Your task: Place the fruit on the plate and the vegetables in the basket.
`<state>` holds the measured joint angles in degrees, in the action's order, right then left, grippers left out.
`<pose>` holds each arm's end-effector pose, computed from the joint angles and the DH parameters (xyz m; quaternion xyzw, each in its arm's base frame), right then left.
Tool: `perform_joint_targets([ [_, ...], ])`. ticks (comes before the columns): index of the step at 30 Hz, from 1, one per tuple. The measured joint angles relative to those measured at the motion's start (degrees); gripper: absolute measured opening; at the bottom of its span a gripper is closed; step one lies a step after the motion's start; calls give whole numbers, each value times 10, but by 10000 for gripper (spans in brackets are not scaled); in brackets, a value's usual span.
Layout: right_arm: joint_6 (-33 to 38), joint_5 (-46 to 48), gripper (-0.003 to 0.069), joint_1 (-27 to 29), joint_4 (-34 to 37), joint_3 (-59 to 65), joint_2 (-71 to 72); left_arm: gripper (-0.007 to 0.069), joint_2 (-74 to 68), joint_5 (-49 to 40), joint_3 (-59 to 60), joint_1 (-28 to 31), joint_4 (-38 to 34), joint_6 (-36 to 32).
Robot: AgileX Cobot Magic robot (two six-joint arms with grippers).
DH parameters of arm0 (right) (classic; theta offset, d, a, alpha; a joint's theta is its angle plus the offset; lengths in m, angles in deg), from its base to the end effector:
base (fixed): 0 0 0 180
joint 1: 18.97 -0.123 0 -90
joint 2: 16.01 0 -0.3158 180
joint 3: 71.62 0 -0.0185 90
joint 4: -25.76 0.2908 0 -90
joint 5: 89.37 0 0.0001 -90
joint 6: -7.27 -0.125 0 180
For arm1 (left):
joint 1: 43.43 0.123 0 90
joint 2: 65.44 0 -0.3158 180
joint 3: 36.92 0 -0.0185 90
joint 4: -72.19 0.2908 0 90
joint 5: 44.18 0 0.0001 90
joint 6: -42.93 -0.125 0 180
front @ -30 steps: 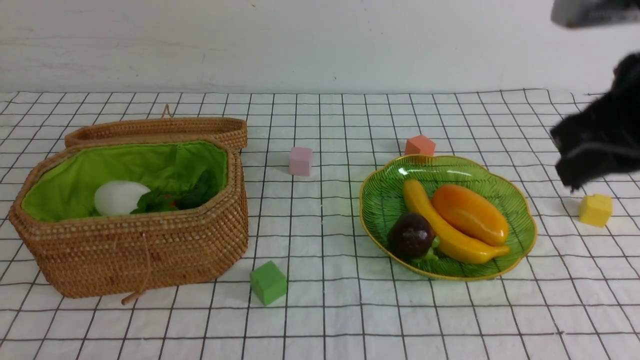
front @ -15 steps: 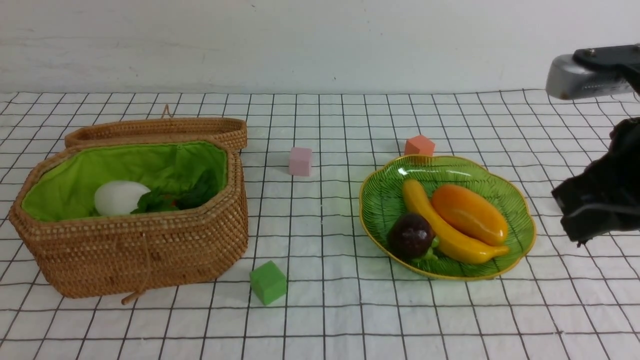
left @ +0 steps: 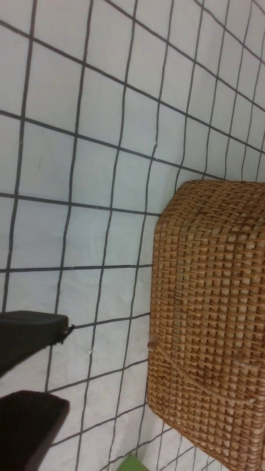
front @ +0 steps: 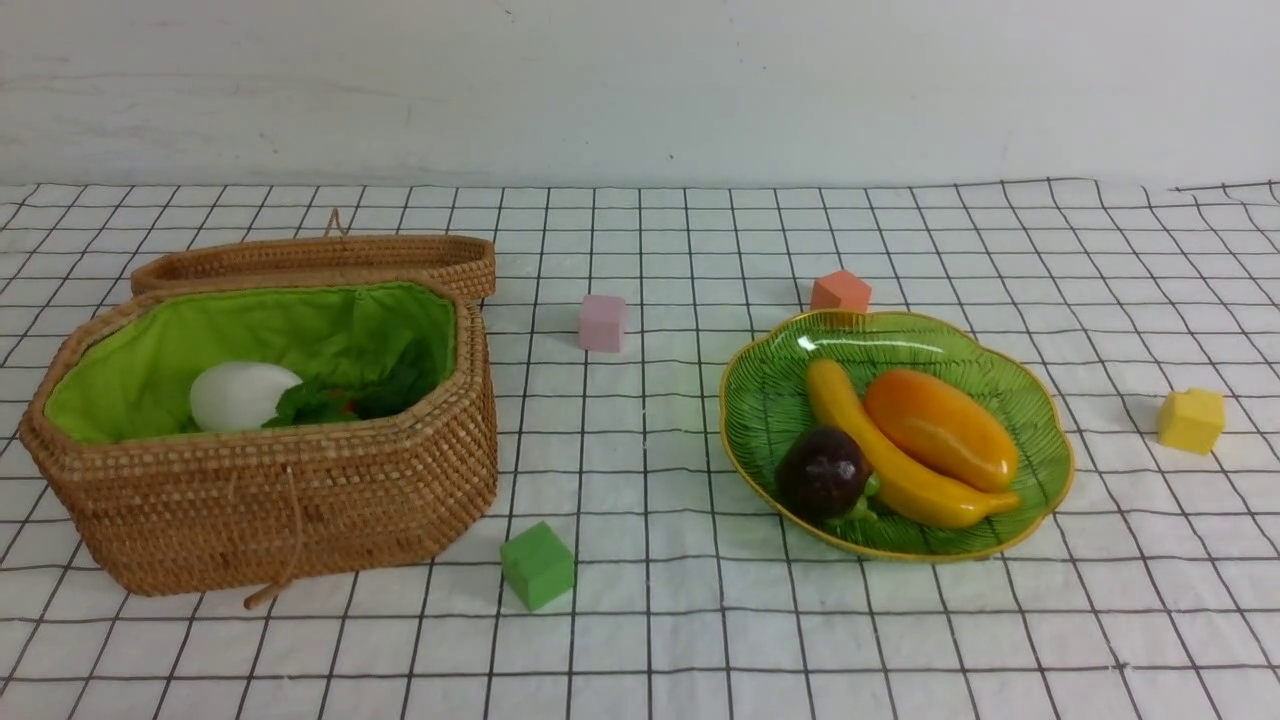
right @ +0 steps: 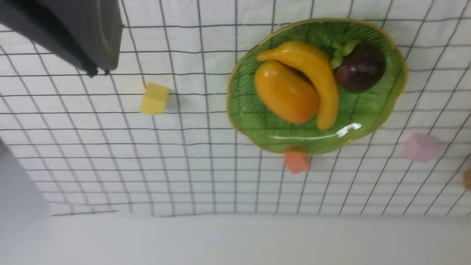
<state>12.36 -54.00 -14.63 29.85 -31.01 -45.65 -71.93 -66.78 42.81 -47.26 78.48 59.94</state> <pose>0.1133 -0.0034 0.3613 0.0055 0.7962 -0.0157 0.6048 0.0936 -0.0010 0.1562 -0.0645 0.8099 -0.0592 0.5800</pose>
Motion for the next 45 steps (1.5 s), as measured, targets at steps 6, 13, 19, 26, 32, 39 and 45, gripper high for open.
perform_joint_targets([
  [6, -5, -91, 8, 38, -1, 249, 197, 239, 0, 0, 0, 0, 0, 0],
  [13, -34, -120, 15, 39, 16, 379, 232, 239, 0, 0, 0, 0, 0, 0],
  [19, -36, -129, 17, 39, 20, 381, 233, 239, 0, 0, 0, 0, 0, 0],
  [26, -37, -130, 17, 39, 21, 381, 233, 239, 0, 0, 0, 0, 0, 0],
  [32, -39, -130, 25, 39, 21, 381, 233, 239, 0, 0, 0, 0, 0, 0],
  [39, -39, -130, 30, 39, 21, 381, 233, 239, 0, 0, 0, 0, 0, 0],
  [45, -39, -130, 33, 39, 21, 381, 233, 239, 0, 0, 0, 0, 0, 0],
])
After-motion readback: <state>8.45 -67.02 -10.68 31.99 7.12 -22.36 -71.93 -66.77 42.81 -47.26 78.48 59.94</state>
